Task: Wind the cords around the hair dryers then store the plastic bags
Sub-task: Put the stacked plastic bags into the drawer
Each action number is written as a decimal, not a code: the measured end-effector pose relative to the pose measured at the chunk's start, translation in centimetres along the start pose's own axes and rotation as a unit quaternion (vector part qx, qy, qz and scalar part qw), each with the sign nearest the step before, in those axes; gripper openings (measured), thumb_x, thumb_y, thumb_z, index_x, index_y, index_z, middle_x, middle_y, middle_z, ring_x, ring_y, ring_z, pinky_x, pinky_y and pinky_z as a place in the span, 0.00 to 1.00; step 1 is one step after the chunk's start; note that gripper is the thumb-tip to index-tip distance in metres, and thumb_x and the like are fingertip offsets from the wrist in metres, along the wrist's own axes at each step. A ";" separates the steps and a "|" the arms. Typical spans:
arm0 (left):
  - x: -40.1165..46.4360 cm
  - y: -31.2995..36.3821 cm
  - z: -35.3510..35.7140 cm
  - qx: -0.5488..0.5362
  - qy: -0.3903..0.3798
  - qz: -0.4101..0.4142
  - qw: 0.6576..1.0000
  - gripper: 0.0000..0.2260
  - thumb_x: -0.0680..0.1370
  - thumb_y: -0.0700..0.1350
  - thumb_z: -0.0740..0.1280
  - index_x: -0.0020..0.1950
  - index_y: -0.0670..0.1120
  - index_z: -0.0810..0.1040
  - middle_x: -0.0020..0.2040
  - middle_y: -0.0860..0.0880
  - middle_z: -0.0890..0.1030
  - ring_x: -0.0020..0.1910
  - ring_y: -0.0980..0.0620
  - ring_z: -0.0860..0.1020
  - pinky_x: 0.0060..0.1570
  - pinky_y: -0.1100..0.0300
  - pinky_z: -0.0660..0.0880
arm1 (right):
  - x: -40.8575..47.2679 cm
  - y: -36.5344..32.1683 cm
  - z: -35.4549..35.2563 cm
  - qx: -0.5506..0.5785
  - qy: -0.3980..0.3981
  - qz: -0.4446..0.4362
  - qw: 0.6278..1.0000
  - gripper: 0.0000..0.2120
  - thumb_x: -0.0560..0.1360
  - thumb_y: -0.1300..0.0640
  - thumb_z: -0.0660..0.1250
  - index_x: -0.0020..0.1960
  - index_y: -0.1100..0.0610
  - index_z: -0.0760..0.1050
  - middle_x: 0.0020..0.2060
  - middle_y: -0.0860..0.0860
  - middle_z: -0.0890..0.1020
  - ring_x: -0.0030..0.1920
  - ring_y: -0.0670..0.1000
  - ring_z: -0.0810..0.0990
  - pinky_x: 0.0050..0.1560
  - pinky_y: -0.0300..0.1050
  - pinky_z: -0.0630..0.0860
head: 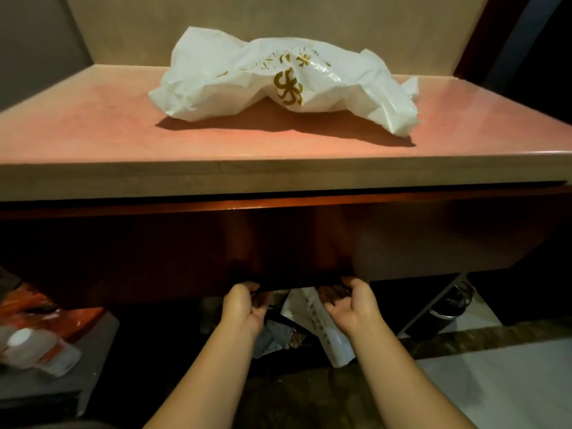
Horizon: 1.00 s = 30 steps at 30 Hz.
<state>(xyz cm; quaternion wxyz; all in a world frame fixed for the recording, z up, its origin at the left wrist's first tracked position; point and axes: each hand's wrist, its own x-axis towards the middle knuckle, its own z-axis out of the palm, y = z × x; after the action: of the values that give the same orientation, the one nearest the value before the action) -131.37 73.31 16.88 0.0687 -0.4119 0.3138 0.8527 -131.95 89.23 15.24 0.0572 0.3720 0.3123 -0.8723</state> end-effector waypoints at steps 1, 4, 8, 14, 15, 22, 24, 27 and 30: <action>-0.4 -0.4 -0.7 0.001 0.000 0.000 1.000 0.09 0.78 0.29 0.54 0.48 0.40 0.71 0.43 0.43 0.72 0.40 0.46 0.73 0.39 0.56 0.74 | -0.5 0.1 -0.6 -0.004 -0.002 0.001 1.000 0.09 0.79 0.62 0.54 0.47 0.60 0.72 0.44 0.56 0.76 0.43 0.55 0.75 0.53 0.50 0.72; -1.9 -1.7 -3.1 -0.001 -0.014 -0.008 1.000 0.09 0.78 0.30 0.54 0.45 0.40 0.72 0.45 0.41 0.73 0.43 0.43 0.74 0.50 0.52 0.75 | -2.6 0.6 -3.0 -0.025 0.000 0.005 1.000 0.09 0.81 0.61 0.53 0.55 0.60 0.70 0.47 0.58 0.77 0.45 0.56 0.76 0.57 0.51 0.70; -5.4 -3.6 -6.7 0.063 -0.010 -0.015 0.998 0.08 0.79 0.31 0.54 0.51 0.38 0.71 0.42 0.40 0.75 0.41 0.44 0.75 0.49 0.51 0.73 | -8.2 1.7 -5.7 -0.178 0.102 -0.092 0.974 0.11 0.80 0.63 0.55 0.62 0.61 0.69 0.52 0.59 0.77 0.51 0.57 0.77 0.54 0.51 0.72; -18.5 -3.0 -6.8 0.505 -0.281 0.236 0.781 0.08 0.78 0.37 0.62 0.49 0.47 0.79 0.43 0.52 0.82 0.43 0.57 0.80 0.39 0.70 0.73 | -19.5 0.3 -3.6 -0.394 0.077 -0.642 0.653 0.06 0.75 0.62 0.60 0.49 0.56 0.73 0.49 0.47 0.71 0.51 0.48 0.71 0.51 0.25 0.65; -20.7 -2.2 -6.5 0.532 -0.317 0.390 0.682 0.08 0.78 0.40 0.62 0.48 0.50 0.79 0.46 0.55 0.81 0.47 0.60 0.78 0.46 0.71 0.72 | -20.5 0.2 -3.0 -0.434 0.056 -0.682 0.585 0.09 0.74 0.59 0.58 0.50 0.56 0.75 0.52 0.48 0.71 0.55 0.48 0.70 0.57 0.30 0.65; -22.1 1.6 -4.8 0.758 -0.179 0.503 0.375 0.16 0.81 0.52 0.56 0.65 0.51 0.73 0.61 0.51 0.78 0.60 0.50 0.75 0.58 0.52 0.73 | -23.1 0.1 -2.3 -0.738 -0.013 -0.526 0.423 0.12 0.80 0.52 0.54 0.53 0.50 0.77 0.48 0.44 0.79 0.54 0.48 0.74 0.61 0.45 0.58; -22.6 1.1 -5.6 0.753 -0.174 0.518 0.365 0.15 0.81 0.52 0.55 0.64 0.52 0.75 0.57 0.51 0.80 0.56 0.49 0.77 0.53 0.52 0.75 | -24.3 0.4 -2.9 -0.721 -0.023 -0.540 0.433 0.12 0.80 0.53 0.55 0.54 0.51 0.77 0.44 0.44 0.76 0.52 0.48 0.74 0.59 0.45 0.60; -23.7 0.9 -6.2 0.738 -0.175 0.529 0.381 0.14 0.81 0.51 0.55 0.59 0.51 0.78 0.51 0.50 0.82 0.51 0.49 0.78 0.50 0.53 0.76 | -25.5 0.2 -3.2 -0.738 -0.033 -0.512 0.438 0.12 0.80 0.52 0.56 0.54 0.52 0.78 0.43 0.44 0.72 0.49 0.47 0.73 0.60 0.49 0.67; -24.7 0.8 -6.2 0.758 -0.190 0.505 0.366 0.14 0.81 0.51 0.56 0.54 0.49 0.80 0.46 0.49 0.82 0.47 0.49 0.78 0.47 0.55 0.76 | -27.4 -0.1 -3.7 -0.775 -0.048 -0.470 0.419 0.12 0.80 0.50 0.57 0.51 0.51 0.78 0.40 0.46 0.72 0.46 0.48 0.73 0.53 0.49 0.70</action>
<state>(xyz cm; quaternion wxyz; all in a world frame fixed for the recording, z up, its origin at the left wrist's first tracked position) -111.51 72.51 32.80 -0.0340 0.2218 0.9563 0.1875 -110.11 87.84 32.12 -0.0830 -0.0767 0.9792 -0.1684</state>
